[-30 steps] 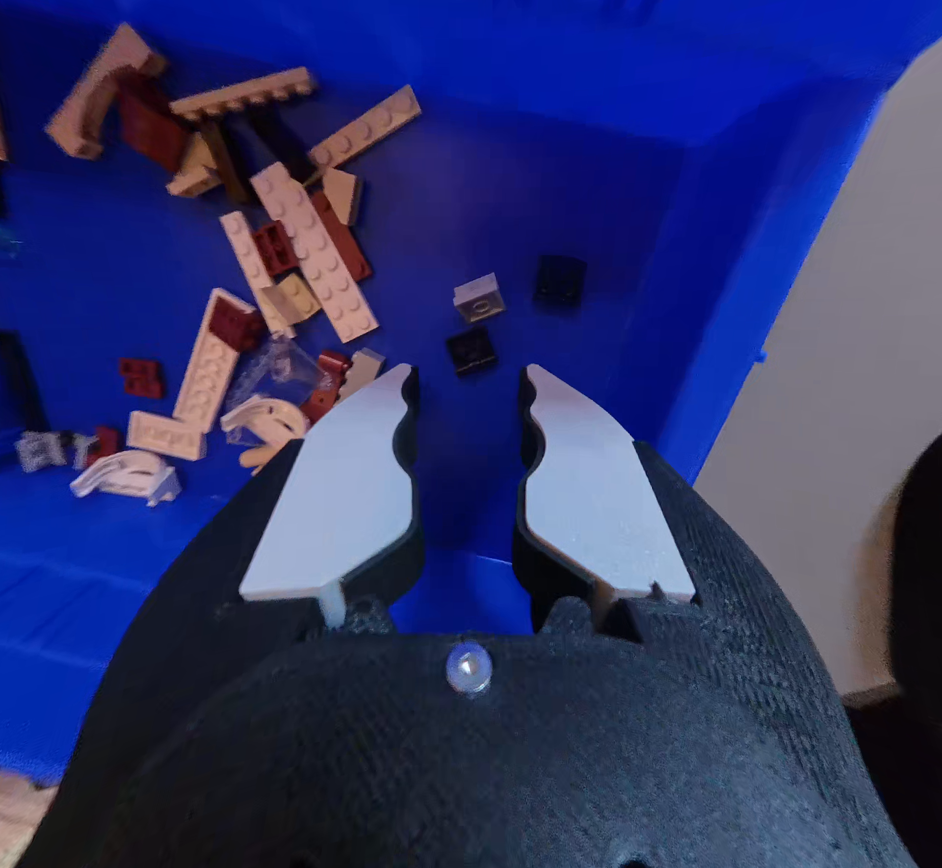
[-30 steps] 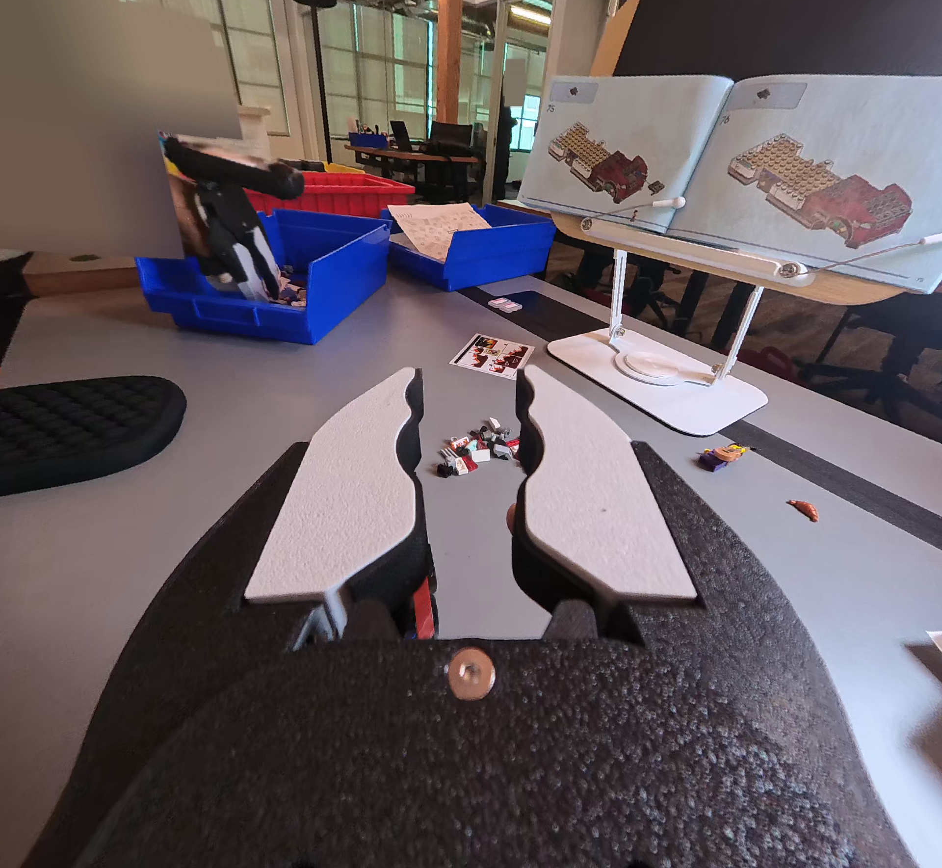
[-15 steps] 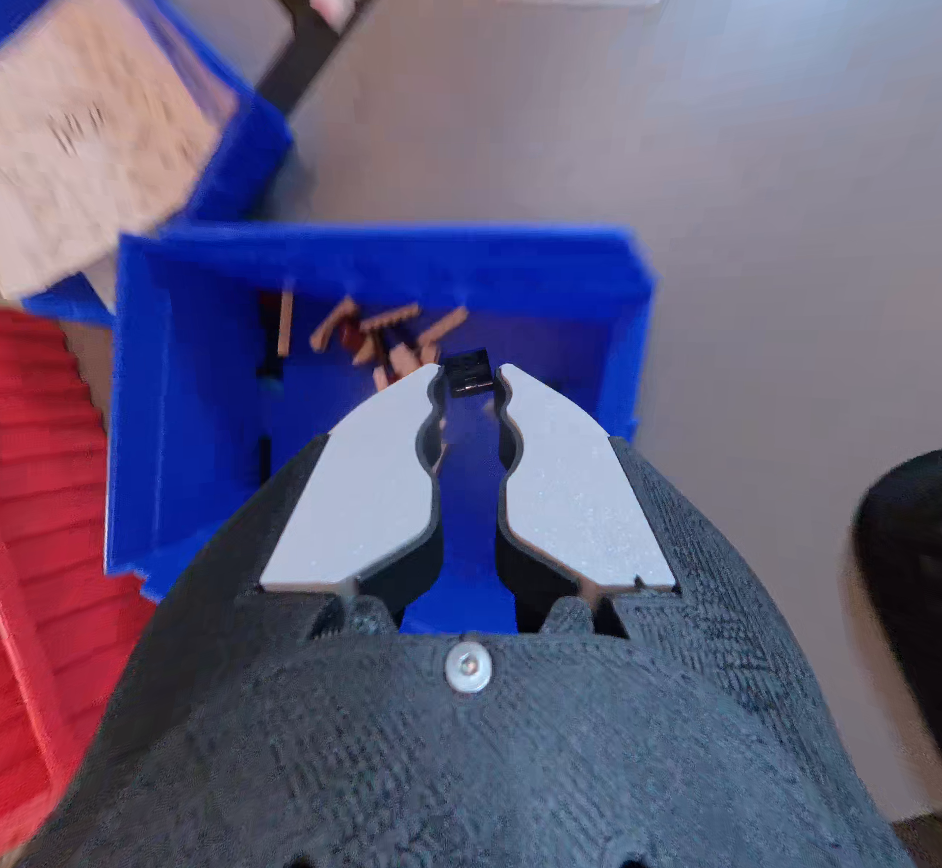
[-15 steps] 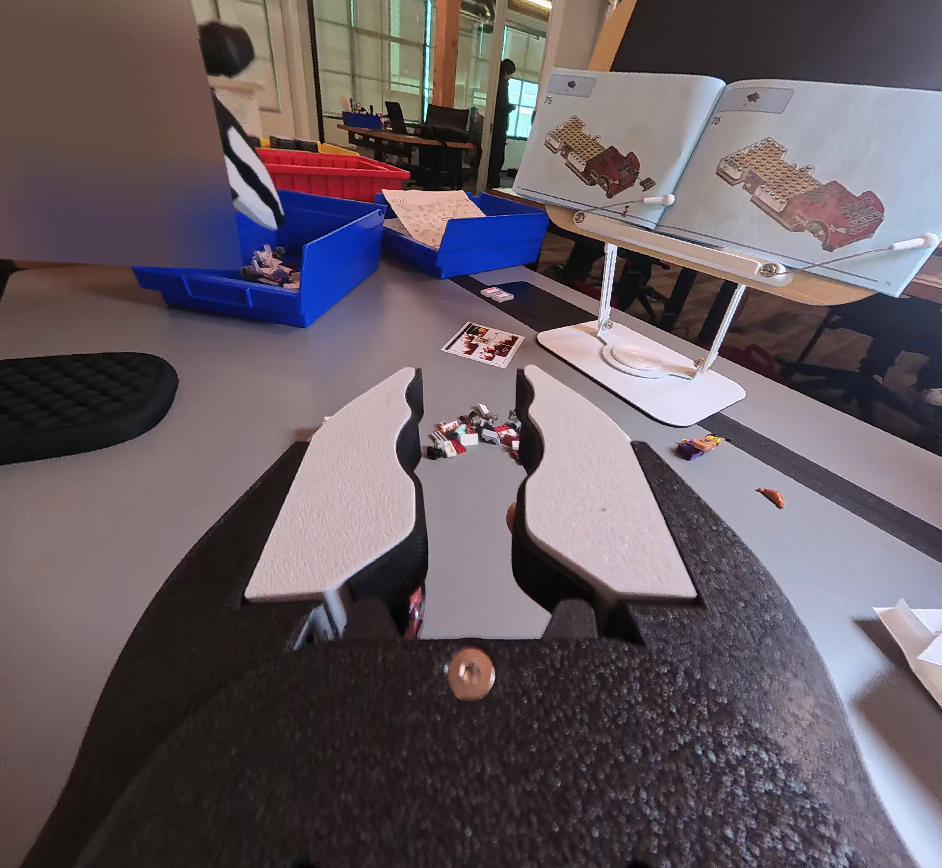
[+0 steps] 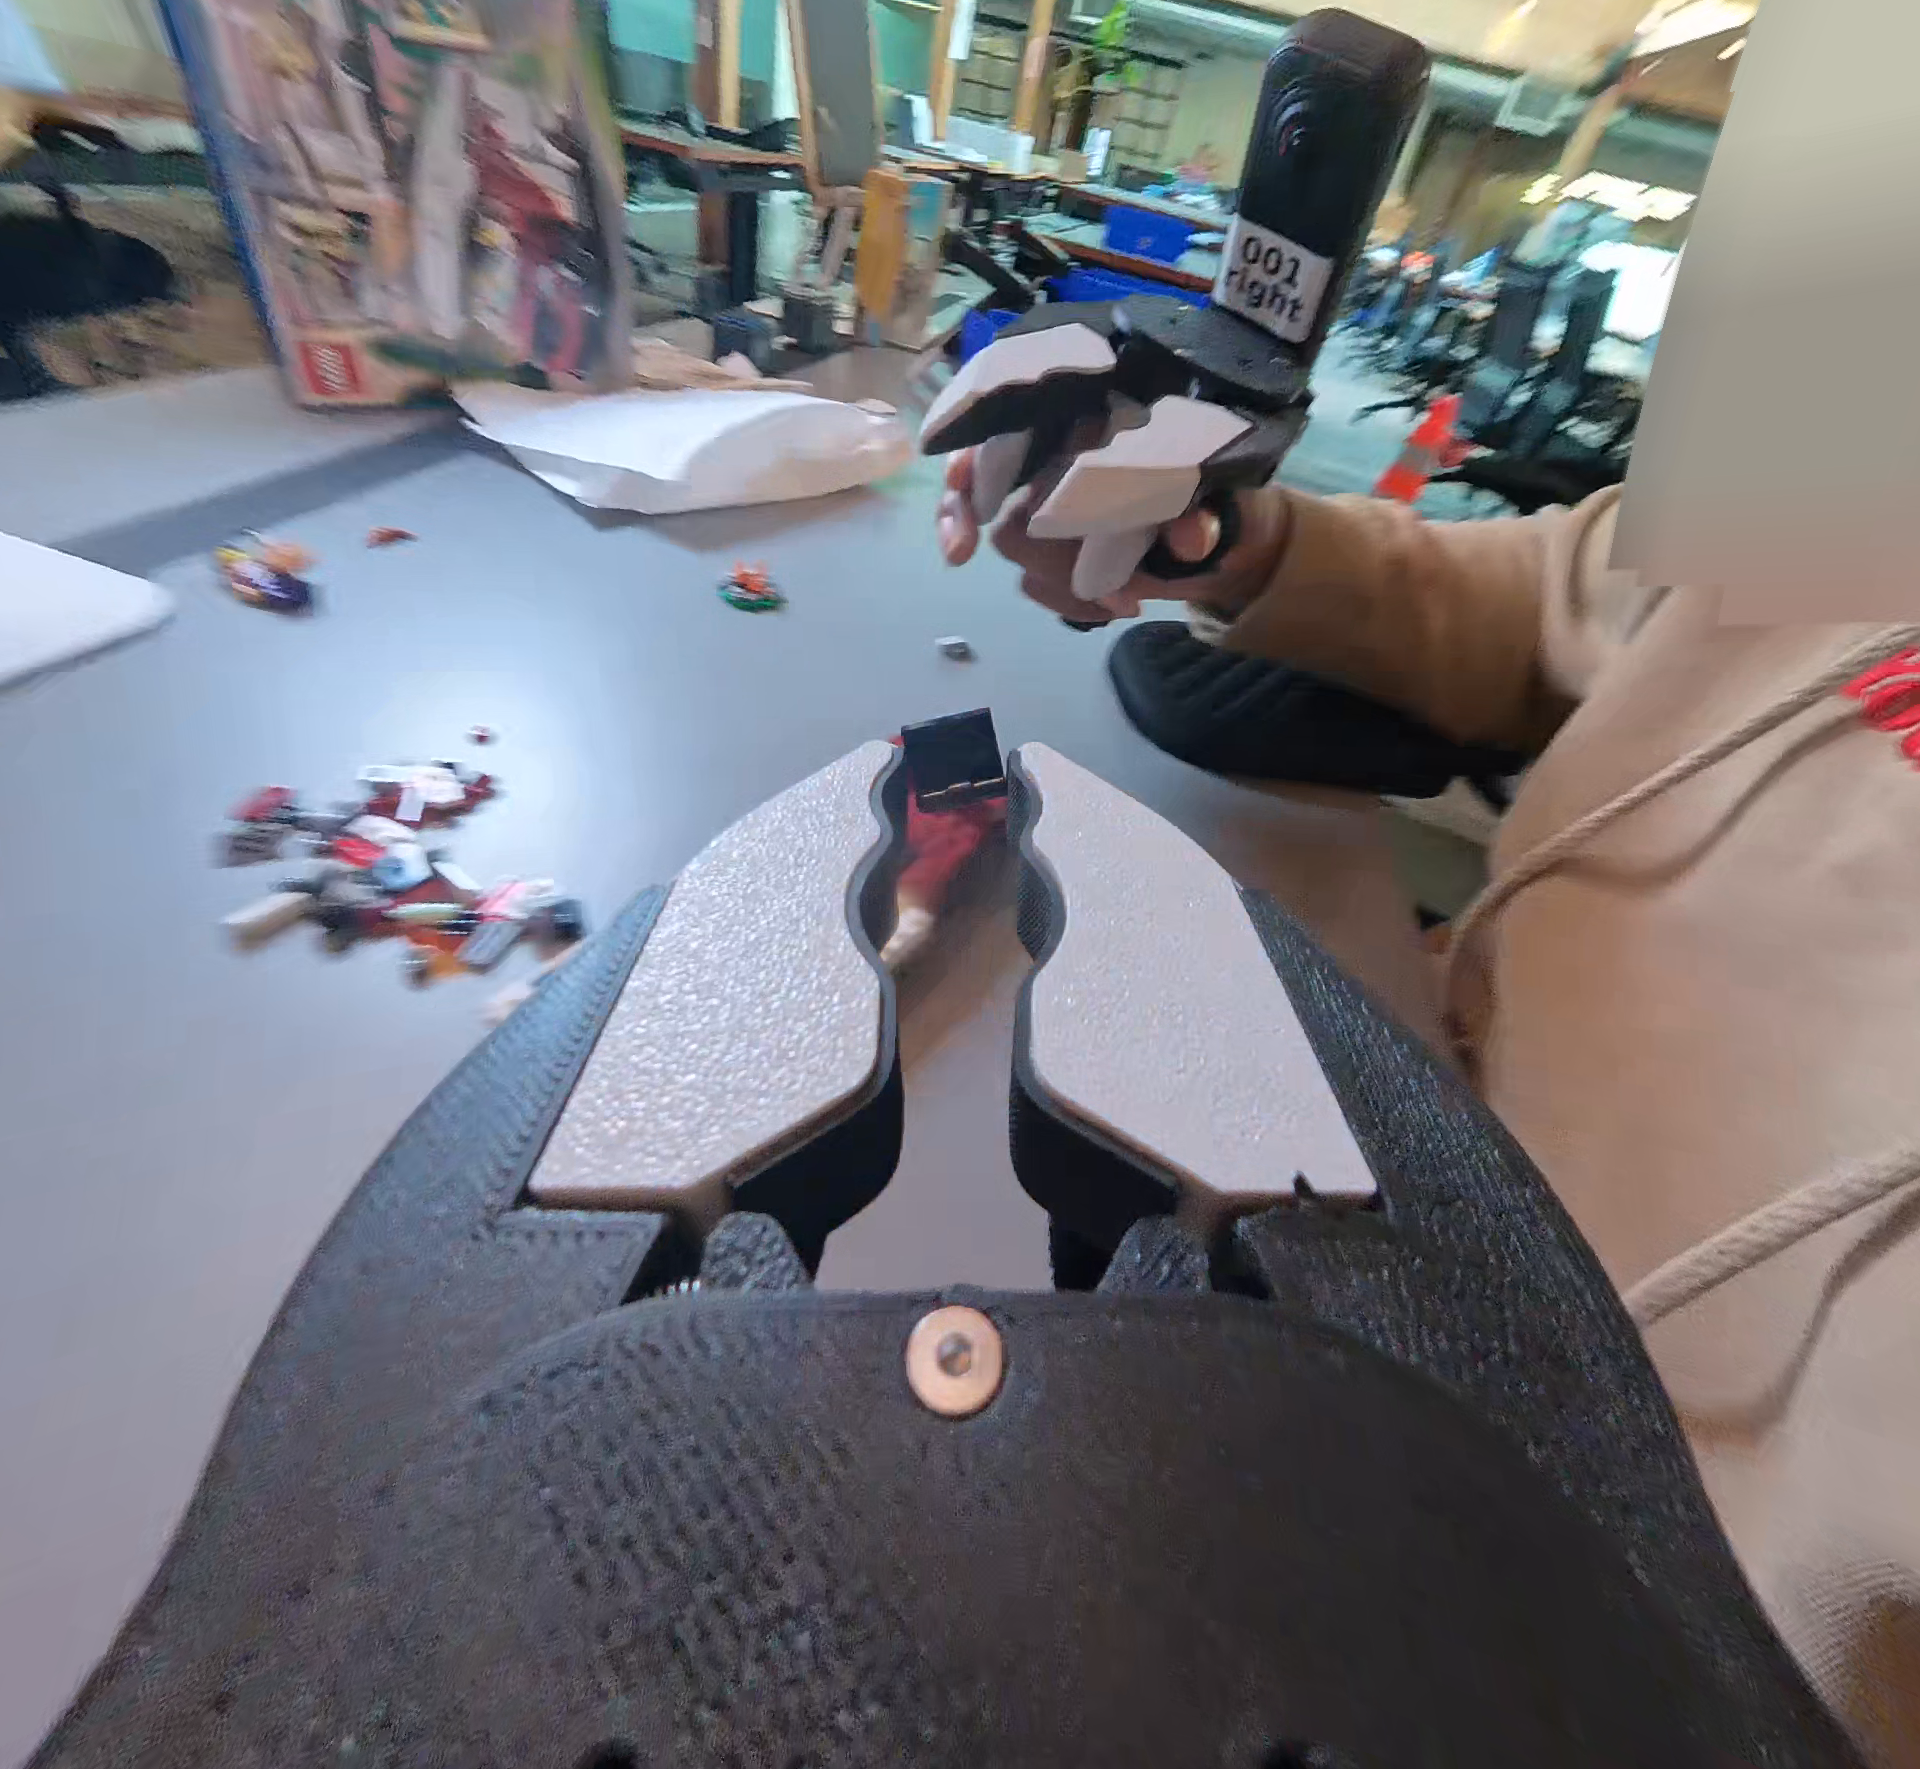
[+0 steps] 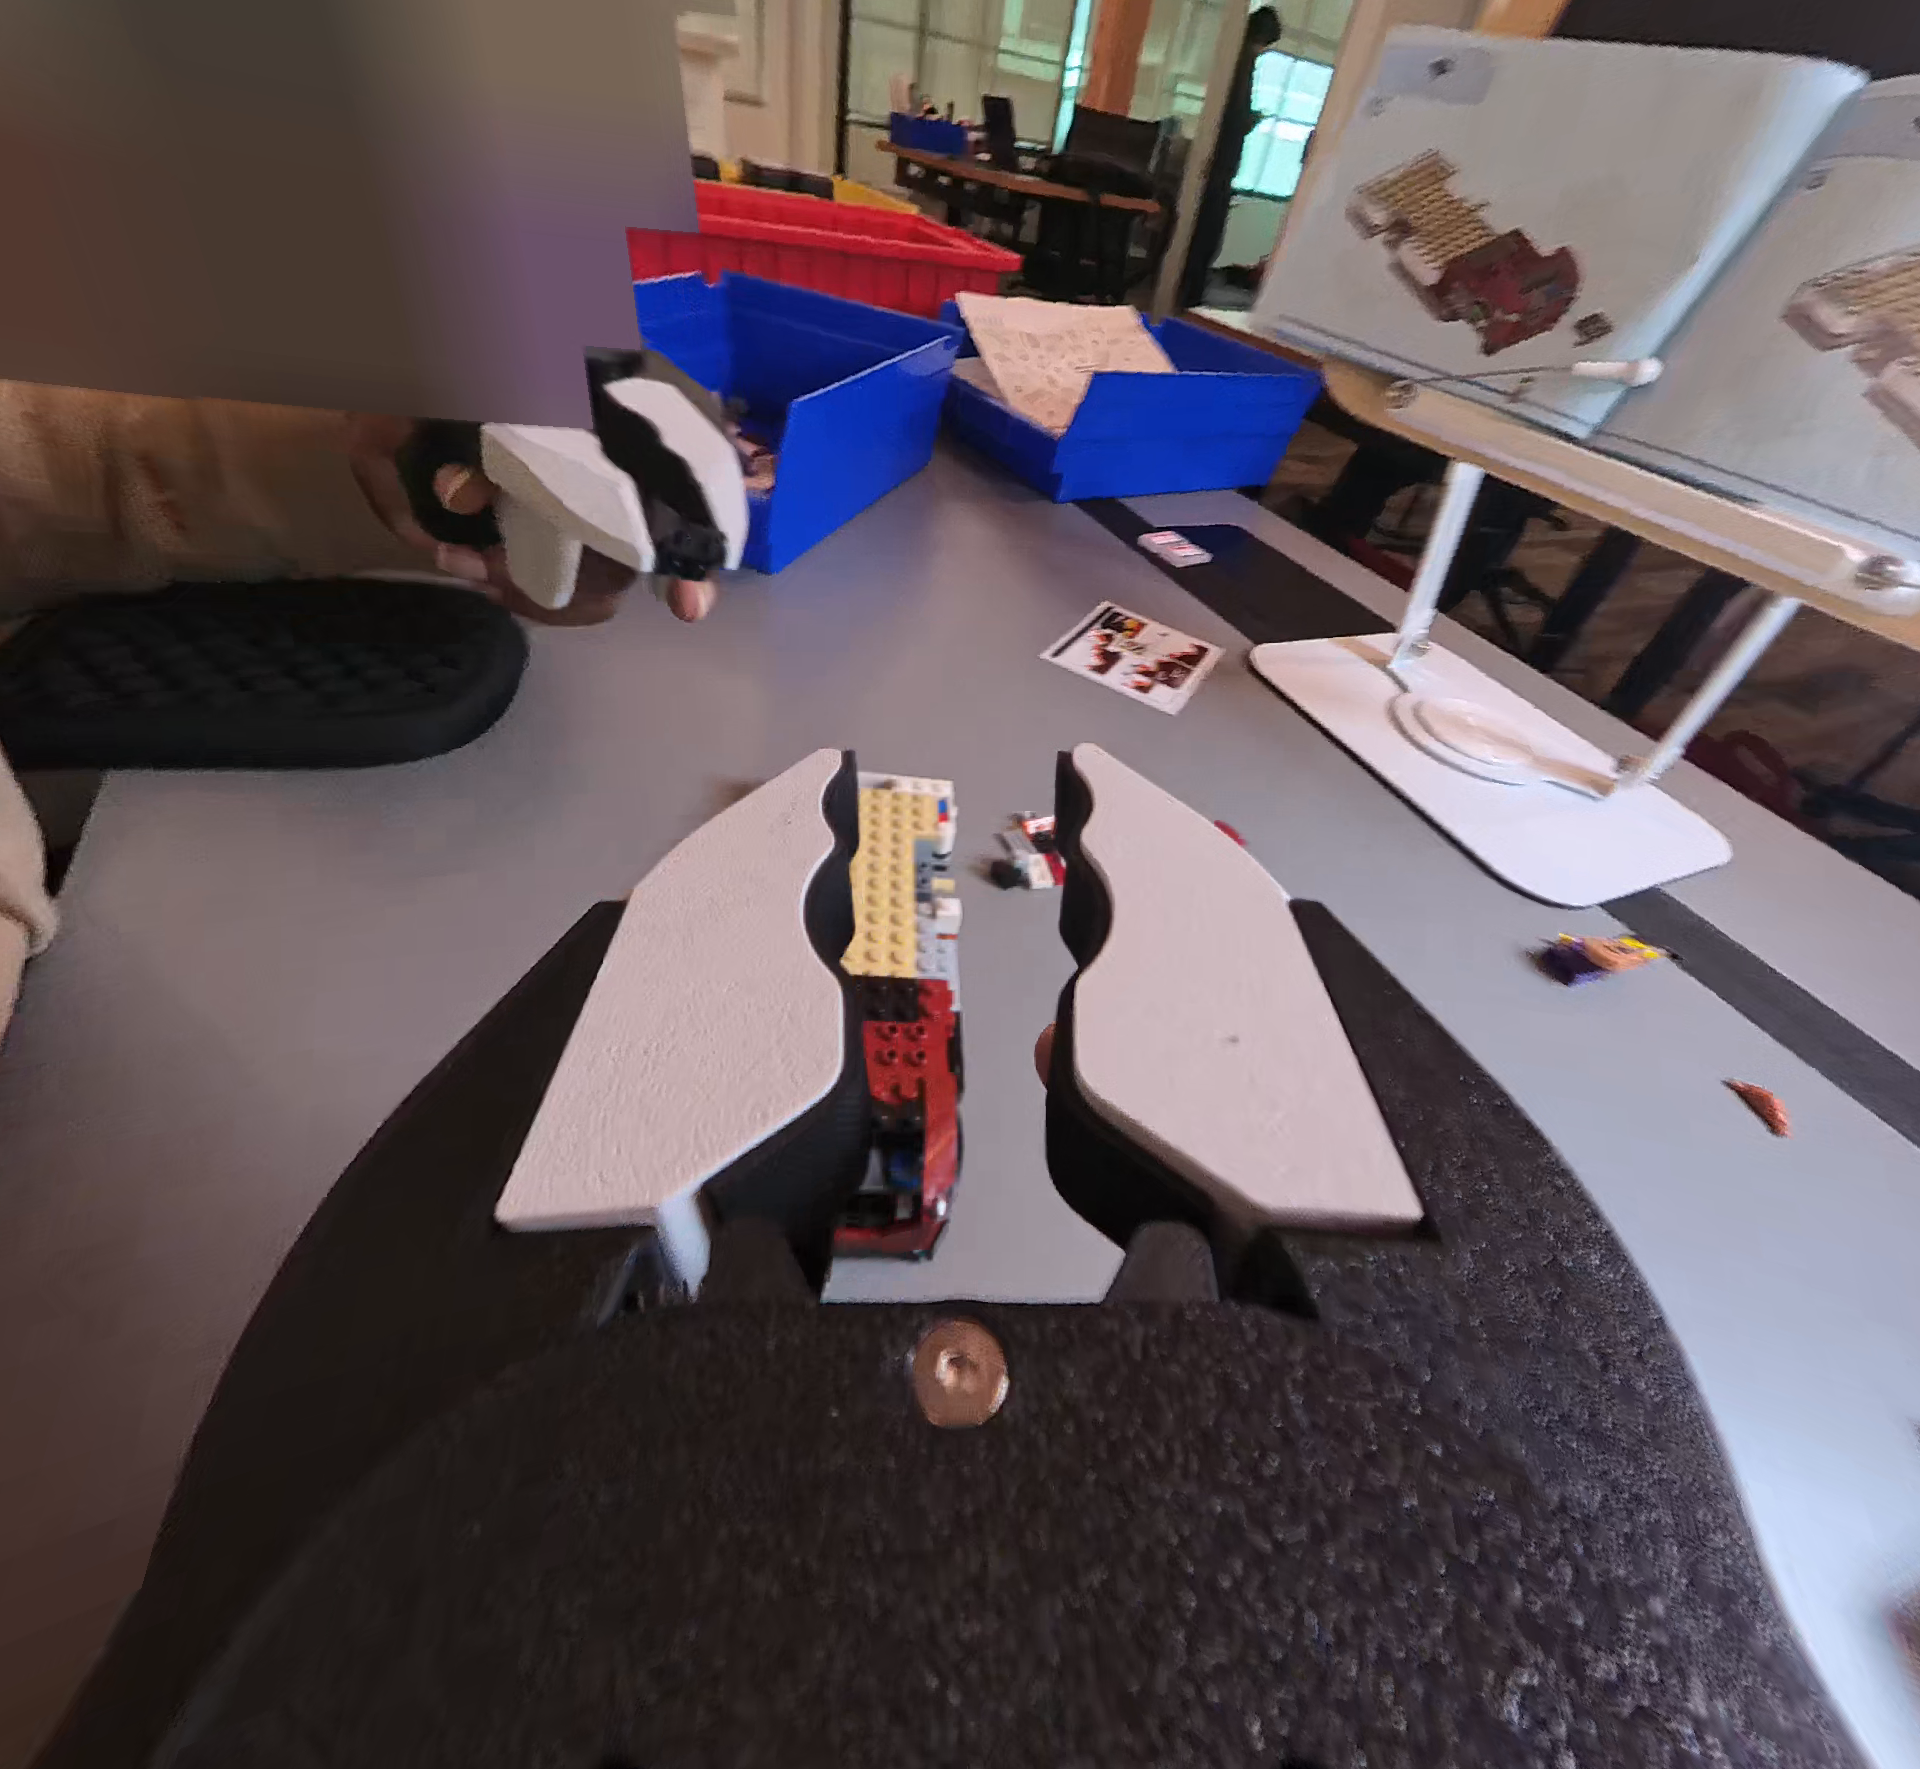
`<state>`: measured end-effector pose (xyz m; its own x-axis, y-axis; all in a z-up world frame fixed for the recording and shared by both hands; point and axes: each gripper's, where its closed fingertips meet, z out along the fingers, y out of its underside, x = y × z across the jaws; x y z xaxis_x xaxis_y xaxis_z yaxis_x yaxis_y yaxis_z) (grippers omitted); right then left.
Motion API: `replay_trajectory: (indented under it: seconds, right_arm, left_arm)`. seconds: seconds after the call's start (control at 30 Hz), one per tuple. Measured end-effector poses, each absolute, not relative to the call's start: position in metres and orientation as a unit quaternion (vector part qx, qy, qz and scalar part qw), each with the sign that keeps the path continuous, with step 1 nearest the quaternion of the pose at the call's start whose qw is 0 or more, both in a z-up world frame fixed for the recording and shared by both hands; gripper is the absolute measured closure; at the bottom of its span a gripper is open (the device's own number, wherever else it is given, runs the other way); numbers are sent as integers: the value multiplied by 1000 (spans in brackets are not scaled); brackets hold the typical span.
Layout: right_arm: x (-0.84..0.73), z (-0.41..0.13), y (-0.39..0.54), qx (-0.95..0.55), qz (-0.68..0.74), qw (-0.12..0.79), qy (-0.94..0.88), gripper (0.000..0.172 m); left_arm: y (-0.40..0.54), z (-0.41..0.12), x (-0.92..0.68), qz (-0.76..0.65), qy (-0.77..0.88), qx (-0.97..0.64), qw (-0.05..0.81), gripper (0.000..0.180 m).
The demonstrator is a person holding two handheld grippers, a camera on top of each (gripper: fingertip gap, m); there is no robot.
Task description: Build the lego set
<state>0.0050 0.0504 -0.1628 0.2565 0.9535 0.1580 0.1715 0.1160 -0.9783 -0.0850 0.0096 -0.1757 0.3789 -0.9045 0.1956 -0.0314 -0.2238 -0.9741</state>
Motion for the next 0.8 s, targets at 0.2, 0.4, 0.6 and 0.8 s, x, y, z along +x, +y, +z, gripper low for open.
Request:
replay_trajectory:
  seconds: [0.2,0.4,0.6,0.8]
  right_arm:
    - [-25,-214,14,-540,330,470,-615,135]
    - [-22,-216,24,-560,343,466,-593,135]
    - [-12,-204,40,-573,327,501,-560,133]
    - [7,-183,75,-600,306,568,-473,130]
  left_arm:
    - [-4,-252,-57,-390,409,-750,344,162]
    - [1,-289,-63,-212,510,-769,321,149]
    - [26,-217,-104,-212,435,-760,434,141]
    - [65,-141,-285,-5,295,-815,498,142]
